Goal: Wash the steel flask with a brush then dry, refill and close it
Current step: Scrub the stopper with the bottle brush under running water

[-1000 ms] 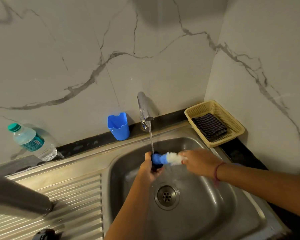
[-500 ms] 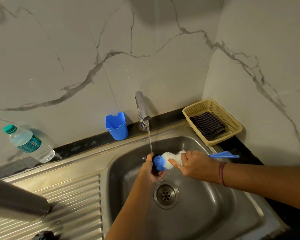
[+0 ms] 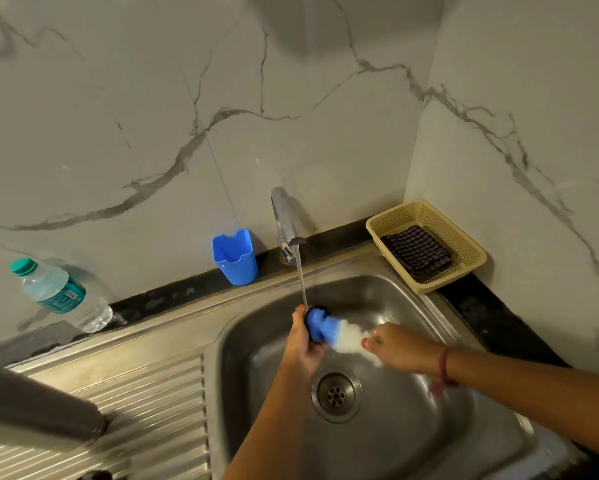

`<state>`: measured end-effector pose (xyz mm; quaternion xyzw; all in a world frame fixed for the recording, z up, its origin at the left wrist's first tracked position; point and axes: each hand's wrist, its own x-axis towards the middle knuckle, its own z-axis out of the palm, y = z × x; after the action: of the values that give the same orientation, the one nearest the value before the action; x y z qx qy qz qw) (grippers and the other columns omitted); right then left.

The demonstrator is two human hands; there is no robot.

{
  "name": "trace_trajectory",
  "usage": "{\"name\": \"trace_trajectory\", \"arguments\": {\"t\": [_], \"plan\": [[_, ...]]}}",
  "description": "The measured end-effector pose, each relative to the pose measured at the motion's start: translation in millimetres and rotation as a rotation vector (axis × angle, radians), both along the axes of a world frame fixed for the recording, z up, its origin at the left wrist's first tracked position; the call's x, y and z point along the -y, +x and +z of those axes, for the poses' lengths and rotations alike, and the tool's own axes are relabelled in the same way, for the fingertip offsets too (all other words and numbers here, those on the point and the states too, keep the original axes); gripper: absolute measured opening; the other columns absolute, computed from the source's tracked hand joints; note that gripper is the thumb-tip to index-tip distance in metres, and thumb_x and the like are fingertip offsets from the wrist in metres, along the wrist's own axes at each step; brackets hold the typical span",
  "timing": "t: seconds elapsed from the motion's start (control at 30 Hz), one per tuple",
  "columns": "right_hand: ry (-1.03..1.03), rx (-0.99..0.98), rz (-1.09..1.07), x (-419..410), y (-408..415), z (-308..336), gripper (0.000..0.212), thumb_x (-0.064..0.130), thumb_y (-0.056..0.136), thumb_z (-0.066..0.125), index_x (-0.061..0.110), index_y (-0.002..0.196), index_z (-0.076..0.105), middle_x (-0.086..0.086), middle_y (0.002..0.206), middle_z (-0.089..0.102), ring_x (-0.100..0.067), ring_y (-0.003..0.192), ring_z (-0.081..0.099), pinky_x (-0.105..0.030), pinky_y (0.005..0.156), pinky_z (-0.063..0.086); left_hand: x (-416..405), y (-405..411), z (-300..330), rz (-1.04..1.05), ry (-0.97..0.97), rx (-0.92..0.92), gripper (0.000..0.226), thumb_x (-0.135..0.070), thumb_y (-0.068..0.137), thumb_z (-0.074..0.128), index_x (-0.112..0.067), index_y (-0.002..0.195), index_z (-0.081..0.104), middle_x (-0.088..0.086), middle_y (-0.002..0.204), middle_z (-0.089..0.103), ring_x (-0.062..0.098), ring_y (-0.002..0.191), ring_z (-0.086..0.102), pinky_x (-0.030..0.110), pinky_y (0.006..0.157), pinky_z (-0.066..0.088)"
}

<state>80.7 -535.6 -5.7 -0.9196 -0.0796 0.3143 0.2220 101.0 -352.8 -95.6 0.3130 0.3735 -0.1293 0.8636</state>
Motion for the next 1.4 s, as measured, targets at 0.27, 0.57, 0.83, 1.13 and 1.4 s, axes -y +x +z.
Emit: {"name": "trace_trajectory", "arguments": {"t": [0.27,0.57,0.83,1.13,1.4], "plan": [[-0.633,1.07,0.91,16.7,5.9,-0.3,0.059,0.021,0.071,0.079,0.018,0.127,0.061,-0.006,0.055,0.05,-0.014,0.042,0.046,-0.026,0.038,0.032,12.3,-1.5,-9.8,-0.115,0.178,-0.184,0.053,-0.052,0.083,0.073,-0.005,0.107,0.067,0.013,0.095,0.07,0.025,0.075,0.065,0.03,0.052,0.053],[0.315,-0.535,-0.398,-0.3,17.9,2.8,0.028,0.036,0.1,0.042,0.012,0.098,0.056,0.004,0.055,0.036,-0.005,0.039,0.029,-0.014,0.034,0.022,-5.1,2.8,-7.2,-0.037,0.11,0.017,0.052,-0.051,0.095,0.057,-0.004,0.117,0.064,0.018,0.106,0.072,0.026,0.072,0.069,0.036,0.059,0.057],[-0.01,0.304,0.063,13.2,-21.2,-6.5,0.031,0.034,0.101,0.039,0.022,0.126,0.053,0.0,0.086,0.068,-0.014,0.072,0.065,-0.029,0.059,0.048,-10.9,-1.8,0.7,-0.056,0.303,0.026,0.043,-0.036,0.086,0.074,0.001,0.105,0.064,0.02,0.098,0.073,0.032,0.088,0.072,0.045,0.087,0.059],[-0.346,0.552,0.166,50.5,-53.2,-30.1,0.041,0.027,0.101,0.039,0.027,0.142,0.034,0.003,0.099,0.066,-0.006,0.079,0.061,-0.018,0.075,0.051,-16.8,-5.3,5.7,-0.147,0.786,0.154,0.091,-0.01,0.067,0.091,-0.016,0.14,0.036,0.004,0.127,0.054,0.019,0.105,0.059,0.022,0.075,0.054],[-0.221,0.511,-0.084,57.5,-57.6,-52.7,0.045,0.042,0.097,0.046,0.031,0.14,0.04,0.007,0.098,0.066,-0.001,0.084,0.061,-0.013,0.074,0.048,-32.5,-1.7,2.4,-0.333,1.032,0.323,0.088,-0.005,0.059,0.093,-0.034,0.125,0.043,0.001,0.131,0.045,0.021,0.118,0.051,0.03,0.095,0.048]]}}
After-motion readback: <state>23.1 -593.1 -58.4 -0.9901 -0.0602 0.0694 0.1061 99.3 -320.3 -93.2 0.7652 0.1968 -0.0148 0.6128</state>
